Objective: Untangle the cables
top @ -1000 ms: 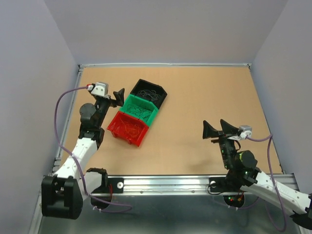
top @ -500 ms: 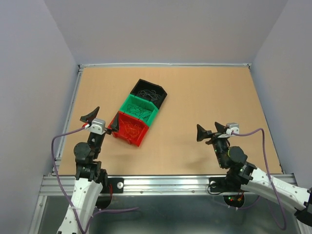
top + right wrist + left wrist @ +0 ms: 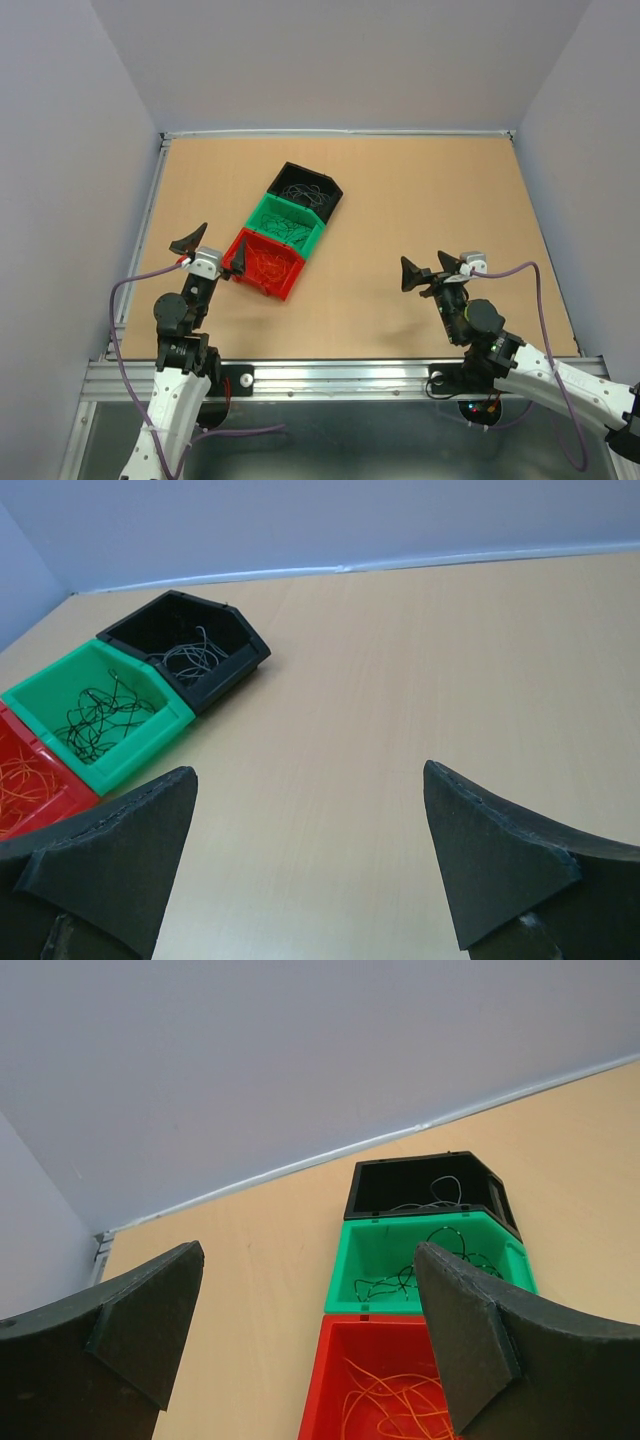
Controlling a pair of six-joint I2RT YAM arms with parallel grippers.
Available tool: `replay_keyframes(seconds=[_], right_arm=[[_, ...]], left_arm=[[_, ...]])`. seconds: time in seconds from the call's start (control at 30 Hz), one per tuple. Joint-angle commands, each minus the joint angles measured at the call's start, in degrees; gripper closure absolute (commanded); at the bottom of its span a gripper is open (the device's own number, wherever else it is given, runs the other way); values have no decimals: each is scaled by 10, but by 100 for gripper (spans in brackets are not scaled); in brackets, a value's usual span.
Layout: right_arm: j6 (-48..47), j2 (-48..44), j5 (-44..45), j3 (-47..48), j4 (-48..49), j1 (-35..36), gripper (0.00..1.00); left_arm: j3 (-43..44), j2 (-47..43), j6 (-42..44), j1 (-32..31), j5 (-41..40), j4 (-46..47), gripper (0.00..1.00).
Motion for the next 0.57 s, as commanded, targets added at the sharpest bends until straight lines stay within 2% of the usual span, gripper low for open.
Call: replay_keyframes(seconds=[0.0, 0.53], right_arm=[[2, 4, 9, 20, 19, 6, 1], [4, 13, 0, 25, 22, 6, 1]], left_arm=[[-7, -6, 8, 1, 6, 28, 1], [-8, -6, 10, 1, 11, 30, 1]])
